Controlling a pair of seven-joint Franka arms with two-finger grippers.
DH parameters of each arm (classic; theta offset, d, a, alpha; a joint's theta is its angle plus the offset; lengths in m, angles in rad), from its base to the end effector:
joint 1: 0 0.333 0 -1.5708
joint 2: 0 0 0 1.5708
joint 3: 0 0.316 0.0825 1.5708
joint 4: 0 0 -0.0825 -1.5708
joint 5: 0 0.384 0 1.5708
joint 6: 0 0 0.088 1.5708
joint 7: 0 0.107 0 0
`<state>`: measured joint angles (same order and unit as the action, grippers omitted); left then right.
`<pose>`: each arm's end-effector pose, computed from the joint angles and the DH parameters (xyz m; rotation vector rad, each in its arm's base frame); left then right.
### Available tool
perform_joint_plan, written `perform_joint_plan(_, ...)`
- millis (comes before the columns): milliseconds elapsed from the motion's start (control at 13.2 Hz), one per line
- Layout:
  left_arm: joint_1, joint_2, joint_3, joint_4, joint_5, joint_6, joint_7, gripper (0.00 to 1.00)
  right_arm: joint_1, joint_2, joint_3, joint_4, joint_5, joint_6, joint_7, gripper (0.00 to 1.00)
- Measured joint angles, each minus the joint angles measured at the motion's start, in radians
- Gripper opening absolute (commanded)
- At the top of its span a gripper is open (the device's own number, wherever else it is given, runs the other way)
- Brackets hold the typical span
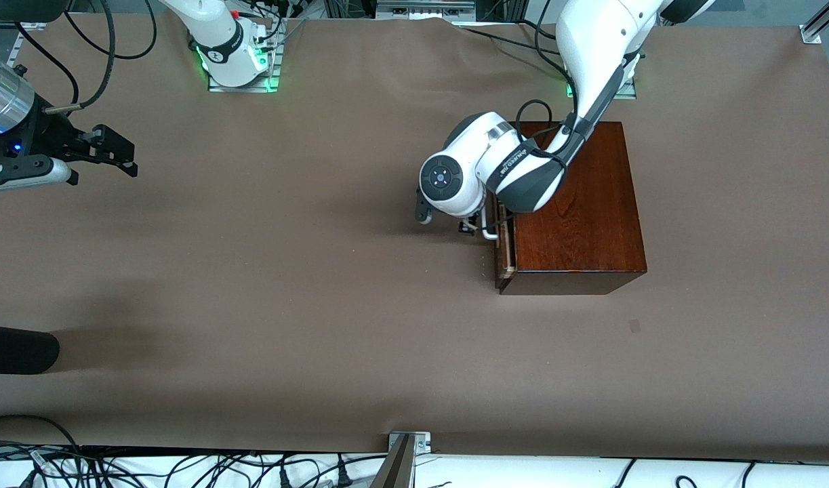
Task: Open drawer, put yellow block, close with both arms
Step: 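Press the drawer front fully closed with the left gripper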
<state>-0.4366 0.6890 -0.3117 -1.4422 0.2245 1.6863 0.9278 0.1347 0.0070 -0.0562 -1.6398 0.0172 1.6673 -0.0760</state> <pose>0.5268 -0.4141 0.2709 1.9852 -2.3122 -0.6311 0.5622 0.0460 0.5964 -3.1155 -0.2388 -0.0320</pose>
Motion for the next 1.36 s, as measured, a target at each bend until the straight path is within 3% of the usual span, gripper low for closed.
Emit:
perform_joint_plan(530,-0.001,-0.018,0.006,0.007,0.045,-0.01,-0.058,1.0,0.0,0.0,0.0,0.0,0.0,0.0,0.001,1.0)
perform_joint_plan(984,-0.004,-0.19,-0.014,0.032,0.033,-0.023,-0.403,1.0,0.0,0.0,0.0,0.0,0.0,-0.001,0.001,1.0)
perform_joint_plan(1136,0.003,-0.243,0.007,0.039,0.053,-0.047,-0.435,1.0,0.0,0.0,0.0,0.0,0.0,-0.001,0.001,1.0)
perform_joint_plan(1363,0.079,-0.299,0.069,0.141,0.053,-0.173,-0.462,1.0,0.0,0.0,0.0,0.0,0.0,-0.001,0.001,1.0)
